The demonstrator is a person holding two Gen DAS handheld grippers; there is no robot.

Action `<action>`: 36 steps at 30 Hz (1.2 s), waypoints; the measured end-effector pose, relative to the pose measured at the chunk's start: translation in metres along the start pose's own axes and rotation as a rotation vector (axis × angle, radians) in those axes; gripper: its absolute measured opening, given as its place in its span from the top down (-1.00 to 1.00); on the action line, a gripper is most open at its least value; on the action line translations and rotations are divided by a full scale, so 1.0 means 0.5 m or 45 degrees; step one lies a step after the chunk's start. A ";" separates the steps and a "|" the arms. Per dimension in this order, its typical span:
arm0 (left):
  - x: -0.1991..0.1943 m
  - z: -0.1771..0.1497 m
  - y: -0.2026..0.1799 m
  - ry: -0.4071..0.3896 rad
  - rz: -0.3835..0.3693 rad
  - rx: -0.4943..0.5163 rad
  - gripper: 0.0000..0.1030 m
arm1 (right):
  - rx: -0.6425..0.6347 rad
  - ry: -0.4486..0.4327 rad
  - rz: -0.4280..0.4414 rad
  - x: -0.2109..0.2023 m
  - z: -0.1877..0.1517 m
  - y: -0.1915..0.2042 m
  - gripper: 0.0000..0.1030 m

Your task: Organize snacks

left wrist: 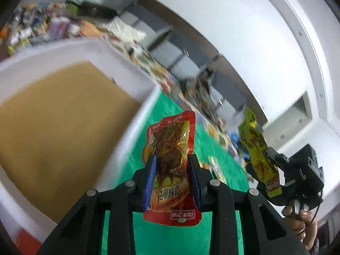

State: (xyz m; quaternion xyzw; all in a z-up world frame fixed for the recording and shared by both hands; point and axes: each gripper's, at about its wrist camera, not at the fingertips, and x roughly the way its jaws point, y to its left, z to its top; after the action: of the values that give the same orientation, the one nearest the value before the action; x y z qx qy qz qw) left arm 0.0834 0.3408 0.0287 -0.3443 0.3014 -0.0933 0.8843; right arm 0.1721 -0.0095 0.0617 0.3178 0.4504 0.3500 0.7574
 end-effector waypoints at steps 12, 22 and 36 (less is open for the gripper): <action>-0.054 0.073 0.164 -0.081 0.648 0.030 -0.61 | -0.193 0.185 -0.073 0.286 -0.002 0.171 -0.43; 0.013 -0.075 -0.045 0.050 0.299 0.207 -0.99 | -0.473 -0.100 -0.985 0.023 -0.124 -0.198 -0.41; 0.327 -0.319 -0.106 0.371 0.563 0.574 -0.99 | -0.107 -0.358 -1.395 -0.285 -0.152 -0.524 -0.48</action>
State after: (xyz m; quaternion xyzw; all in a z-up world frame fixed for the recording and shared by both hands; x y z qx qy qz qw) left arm 0.1214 0.1524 -0.1053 -0.0496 0.4634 -0.0121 0.8847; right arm 0.1173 -0.2582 -0.1112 0.0505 0.4300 -0.1223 0.8931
